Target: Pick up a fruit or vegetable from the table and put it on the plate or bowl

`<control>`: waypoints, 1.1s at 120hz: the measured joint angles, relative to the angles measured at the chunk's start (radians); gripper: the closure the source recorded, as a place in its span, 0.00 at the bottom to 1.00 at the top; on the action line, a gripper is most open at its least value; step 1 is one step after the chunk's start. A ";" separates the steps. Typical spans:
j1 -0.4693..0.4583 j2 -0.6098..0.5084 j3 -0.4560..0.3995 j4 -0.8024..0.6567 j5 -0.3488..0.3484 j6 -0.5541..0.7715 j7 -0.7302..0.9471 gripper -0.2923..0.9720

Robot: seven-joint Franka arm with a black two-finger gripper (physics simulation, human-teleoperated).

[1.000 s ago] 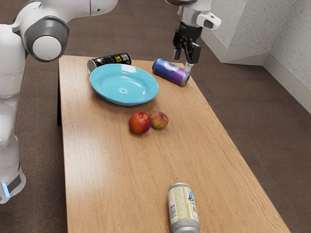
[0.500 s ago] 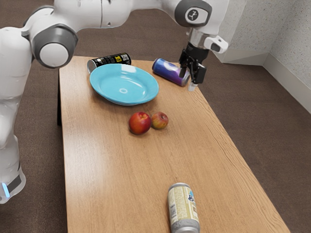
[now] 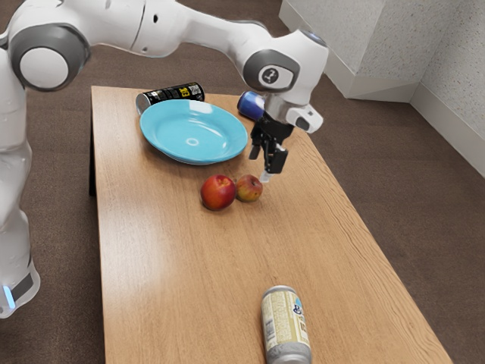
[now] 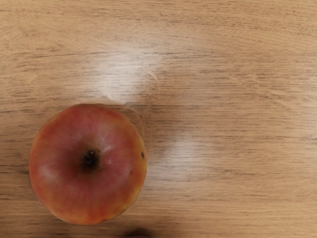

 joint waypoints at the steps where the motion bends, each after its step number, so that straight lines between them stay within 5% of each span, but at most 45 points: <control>1: 0.000 -0.002 0.000 -0.005 0.001 0.004 0.000 0.23; 40: -0.006 -0.036 0.002 -0.138 0.007 0.122 -0.002 0.23; 132: -0.002 0.028 0.058 -0.170 0.000 0.195 0.001 0.23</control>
